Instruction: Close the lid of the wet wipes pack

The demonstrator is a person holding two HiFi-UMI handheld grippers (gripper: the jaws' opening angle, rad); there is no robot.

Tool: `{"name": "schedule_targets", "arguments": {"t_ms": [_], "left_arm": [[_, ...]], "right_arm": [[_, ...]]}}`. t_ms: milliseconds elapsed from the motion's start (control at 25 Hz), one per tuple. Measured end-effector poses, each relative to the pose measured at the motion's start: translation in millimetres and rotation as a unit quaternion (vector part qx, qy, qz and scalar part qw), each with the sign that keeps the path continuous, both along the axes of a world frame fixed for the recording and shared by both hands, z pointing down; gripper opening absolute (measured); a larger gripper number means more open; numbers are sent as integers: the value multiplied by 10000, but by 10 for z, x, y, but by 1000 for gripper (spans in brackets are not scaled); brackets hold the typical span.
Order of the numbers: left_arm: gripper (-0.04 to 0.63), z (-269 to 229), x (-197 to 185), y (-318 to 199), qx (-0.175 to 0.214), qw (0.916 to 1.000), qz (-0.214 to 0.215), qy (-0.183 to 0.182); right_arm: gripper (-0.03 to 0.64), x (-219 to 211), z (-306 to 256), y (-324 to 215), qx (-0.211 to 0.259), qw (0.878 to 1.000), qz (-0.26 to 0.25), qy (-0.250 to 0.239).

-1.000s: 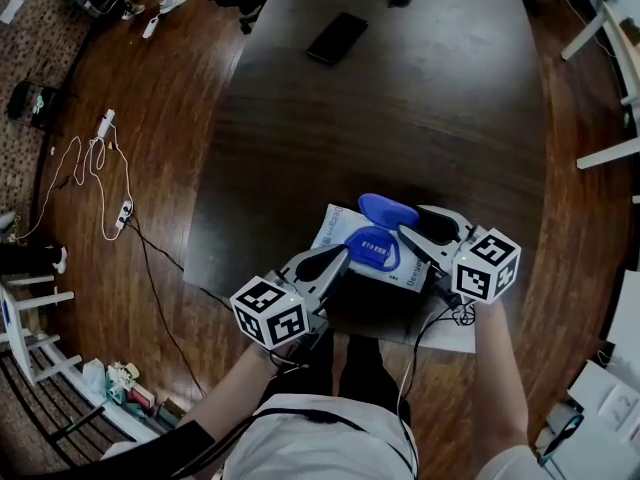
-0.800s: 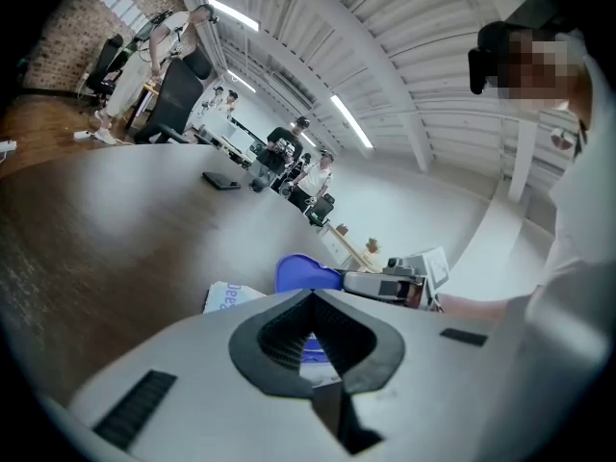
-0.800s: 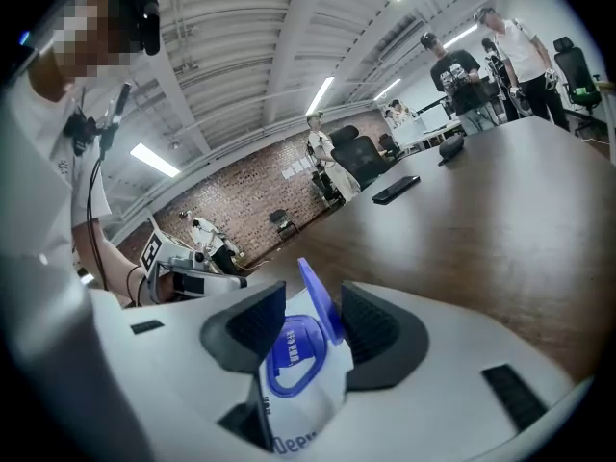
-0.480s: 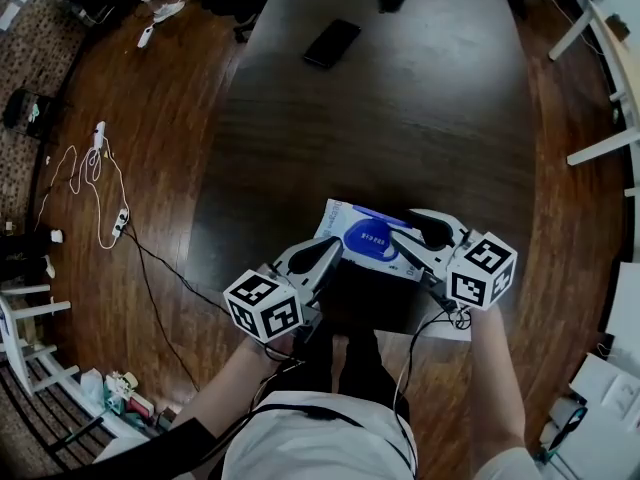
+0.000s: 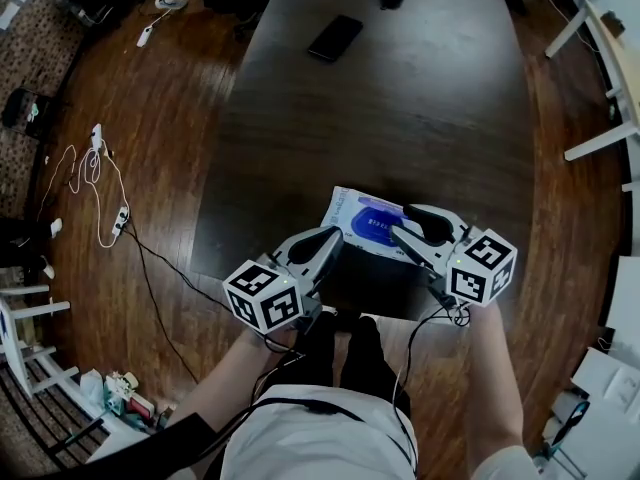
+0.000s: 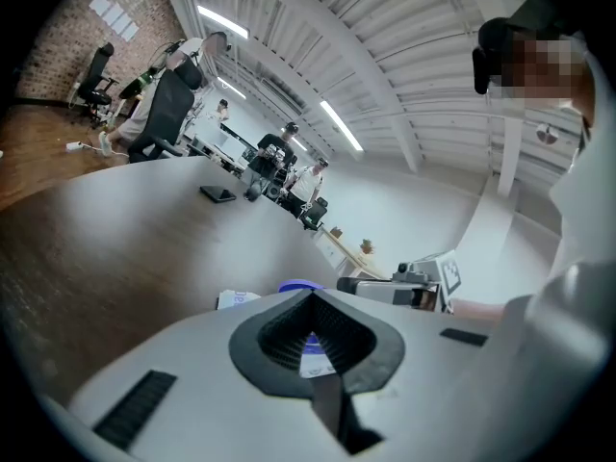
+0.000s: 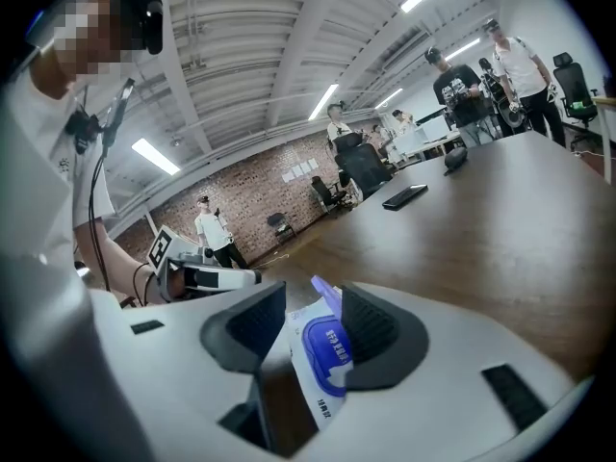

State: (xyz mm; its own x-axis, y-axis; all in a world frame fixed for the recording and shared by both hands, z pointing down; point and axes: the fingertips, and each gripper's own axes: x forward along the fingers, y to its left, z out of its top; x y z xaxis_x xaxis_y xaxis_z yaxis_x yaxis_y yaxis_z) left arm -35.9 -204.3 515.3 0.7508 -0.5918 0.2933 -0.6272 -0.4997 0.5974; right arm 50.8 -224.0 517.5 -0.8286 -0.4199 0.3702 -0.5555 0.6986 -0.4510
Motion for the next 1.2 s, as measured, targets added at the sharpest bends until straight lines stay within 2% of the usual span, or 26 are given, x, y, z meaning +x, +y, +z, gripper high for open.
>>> {"name": "schedule_targets", "arguments": {"t_ms": [640, 800, 880, 1040, 1200], "left_arm": [[-3, -39, -97, 102, 54, 10000, 60, 12], [-2, -45, -110, 96, 81, 9999, 76, 1], [-2, -51, -125, 102, 86, 9999, 80, -3], [-3, -24, -155, 138, 46, 10000, 74, -17], [-2, -3, -160, 133, 29, 10000, 61, -11]], "right_arm": [[167, -162, -6, 134, 39, 9999, 95, -27], [167, -52, -220, -26, 283, 9981, 466, -271], [167, 59, -225, -153, 386, 9970, 646, -191], [192, 68, 16, -192, 218, 9986, 429, 216], [192, -3, 115, -135, 29, 9993, 335, 140]]}}
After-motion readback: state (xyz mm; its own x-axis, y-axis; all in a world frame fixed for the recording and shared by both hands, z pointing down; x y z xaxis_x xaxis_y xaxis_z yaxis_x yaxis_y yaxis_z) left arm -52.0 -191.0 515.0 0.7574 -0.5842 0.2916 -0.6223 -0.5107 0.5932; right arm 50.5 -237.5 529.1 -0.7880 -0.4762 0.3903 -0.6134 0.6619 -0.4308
